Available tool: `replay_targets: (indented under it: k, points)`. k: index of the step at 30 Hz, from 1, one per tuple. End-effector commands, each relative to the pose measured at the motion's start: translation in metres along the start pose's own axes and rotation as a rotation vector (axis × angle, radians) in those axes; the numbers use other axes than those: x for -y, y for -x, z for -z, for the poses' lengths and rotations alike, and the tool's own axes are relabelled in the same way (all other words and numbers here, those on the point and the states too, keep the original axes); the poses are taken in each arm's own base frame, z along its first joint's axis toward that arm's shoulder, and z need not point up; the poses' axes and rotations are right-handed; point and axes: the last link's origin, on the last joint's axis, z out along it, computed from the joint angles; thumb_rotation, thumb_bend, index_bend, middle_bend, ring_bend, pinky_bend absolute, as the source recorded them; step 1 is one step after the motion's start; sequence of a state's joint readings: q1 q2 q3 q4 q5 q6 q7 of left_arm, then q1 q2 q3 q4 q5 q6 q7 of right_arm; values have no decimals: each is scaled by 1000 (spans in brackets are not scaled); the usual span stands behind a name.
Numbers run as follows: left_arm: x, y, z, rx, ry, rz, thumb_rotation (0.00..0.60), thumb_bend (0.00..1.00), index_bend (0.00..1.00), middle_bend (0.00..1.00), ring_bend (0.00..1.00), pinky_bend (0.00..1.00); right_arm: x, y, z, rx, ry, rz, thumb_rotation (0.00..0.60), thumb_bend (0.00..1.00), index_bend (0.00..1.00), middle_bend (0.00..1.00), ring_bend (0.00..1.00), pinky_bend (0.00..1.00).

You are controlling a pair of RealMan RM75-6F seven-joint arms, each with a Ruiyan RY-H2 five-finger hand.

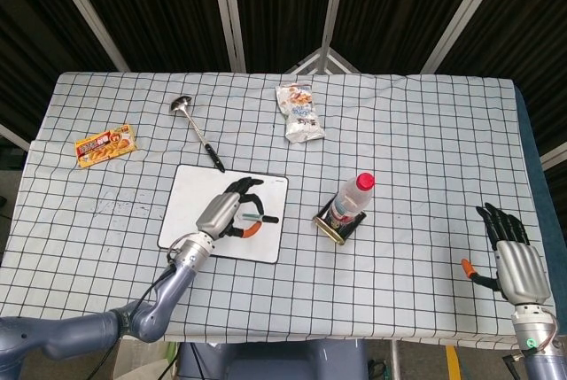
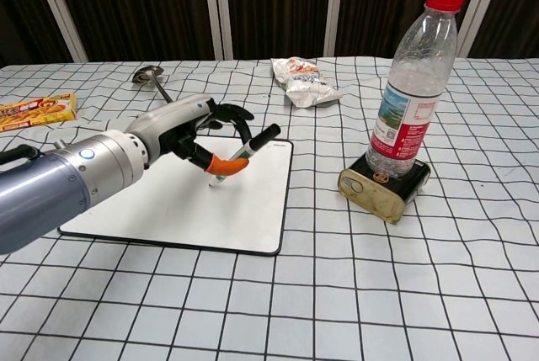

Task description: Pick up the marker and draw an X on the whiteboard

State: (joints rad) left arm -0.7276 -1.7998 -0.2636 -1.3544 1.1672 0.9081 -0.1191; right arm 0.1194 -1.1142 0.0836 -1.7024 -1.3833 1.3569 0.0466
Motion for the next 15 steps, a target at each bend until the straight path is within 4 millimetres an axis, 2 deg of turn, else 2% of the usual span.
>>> replay_targets:
  k: [1, 7, 15]
  points:
    - [7, -3, -1, -4, -9, -22, 600, 558, 685, 97, 0, 0, 0, 0, 0, 1, 0, 0, 600, 312, 0, 0, 0, 0]
    - [25, -14, -3, -27, -31, -78, 600, 558, 686, 99, 0, 0, 1, 1, 0, 3, -1, -5, 600, 312, 0, 0, 0, 0]
    - [48, -48, -7, -115, -48, -174, 600, 558, 687, 100, 0, 0, 1, 1, 1, 6, 1, -13, 600, 312, 0, 0, 0, 0]
